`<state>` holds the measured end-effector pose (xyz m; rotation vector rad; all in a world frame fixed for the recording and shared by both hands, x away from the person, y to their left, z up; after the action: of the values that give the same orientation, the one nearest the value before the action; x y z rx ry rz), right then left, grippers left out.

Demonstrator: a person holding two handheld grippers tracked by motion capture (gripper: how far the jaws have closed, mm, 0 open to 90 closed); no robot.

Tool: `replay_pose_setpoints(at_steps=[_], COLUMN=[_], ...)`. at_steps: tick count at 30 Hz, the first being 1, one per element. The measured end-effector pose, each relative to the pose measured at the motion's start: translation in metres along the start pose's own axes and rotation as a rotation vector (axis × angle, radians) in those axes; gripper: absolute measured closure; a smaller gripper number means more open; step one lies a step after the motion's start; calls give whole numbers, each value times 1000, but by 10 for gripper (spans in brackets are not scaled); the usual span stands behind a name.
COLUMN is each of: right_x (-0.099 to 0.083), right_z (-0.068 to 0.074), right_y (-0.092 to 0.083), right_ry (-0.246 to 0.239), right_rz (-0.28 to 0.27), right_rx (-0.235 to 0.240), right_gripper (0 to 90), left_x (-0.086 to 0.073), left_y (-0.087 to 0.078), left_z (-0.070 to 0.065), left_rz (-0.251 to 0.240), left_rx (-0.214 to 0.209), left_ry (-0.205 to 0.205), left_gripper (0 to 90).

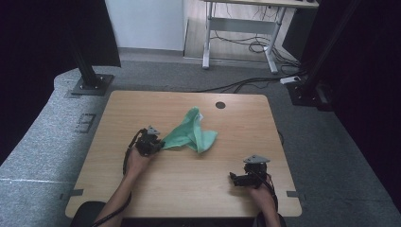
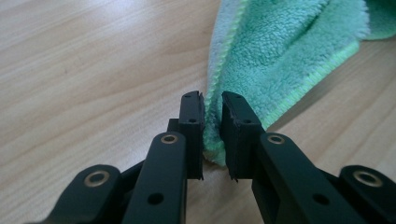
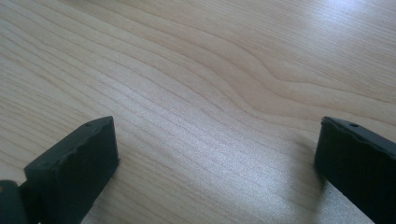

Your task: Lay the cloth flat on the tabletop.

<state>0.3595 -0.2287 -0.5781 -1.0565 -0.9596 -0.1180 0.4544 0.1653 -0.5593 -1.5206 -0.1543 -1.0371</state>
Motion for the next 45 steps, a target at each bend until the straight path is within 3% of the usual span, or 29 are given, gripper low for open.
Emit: replay_pose_setpoints(at_steps=[9, 13, 16, 18, 21, 22, 24, 26, 29, 32, 35, 45], right_x=[0, 0, 0, 0, 0, 0, 0, 0, 1, 5, 13, 45], right_z=[0, 0, 0, 0, 1, 1, 1, 1, 2, 4, 8, 29], right_y=[0, 0, 0, 0, 0, 0, 0, 0, -2, -2, 2, 22], right_ry=[2, 1, 1, 1, 2, 2, 1, -1, -11, 4, 0, -79], right_rz=[-1, 0, 0, -1, 0, 0, -2, -3, 7, -2, -3, -10], right_rx=[-1, -1, -1, -1, -2, -2, 1, 3, 20, 59, 87, 170], right_gripper=[0, 0, 0, 0, 0, 0, 4, 9, 61, 137, 143, 291], left_x=[-15, -30, -34, -35, -33, -32, -31, -30, -31, -33, -34, -34], left_y=[-17, -31, -34, -35, -31, -29, -27, -24, -23, -21, -20, -20], left_z=[-16, -28, -29, -29, -27, -27, -24, -22, -19, -16, -15, -15], left_rz=[2, -10, -15, -10, -23, -27, -31, -31, -28, -27, -21, -20], left_rx=[-30, -74, -82, -65, -26, -18, 11, 51, 77, 58, 48, 53], left_ry=[45, 34, 29, 18, 15, 8, -1, -12, -12, -36, -52, -54], left_gripper=[763, 745, 706, 609, 345, 345, 251, 222, 190, 169, 157, 158])
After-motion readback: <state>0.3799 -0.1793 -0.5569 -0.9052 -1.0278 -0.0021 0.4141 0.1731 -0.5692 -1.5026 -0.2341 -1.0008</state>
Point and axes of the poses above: each handheld gripper's, and its own axes: y roughly forward along the jaws, x roughly out of its top, z roughly to its left, the point moved 3 cm from there along y, roughly forward along the jaws, and after that the axes turned 11 degrees about x, right-handed, at the moved point
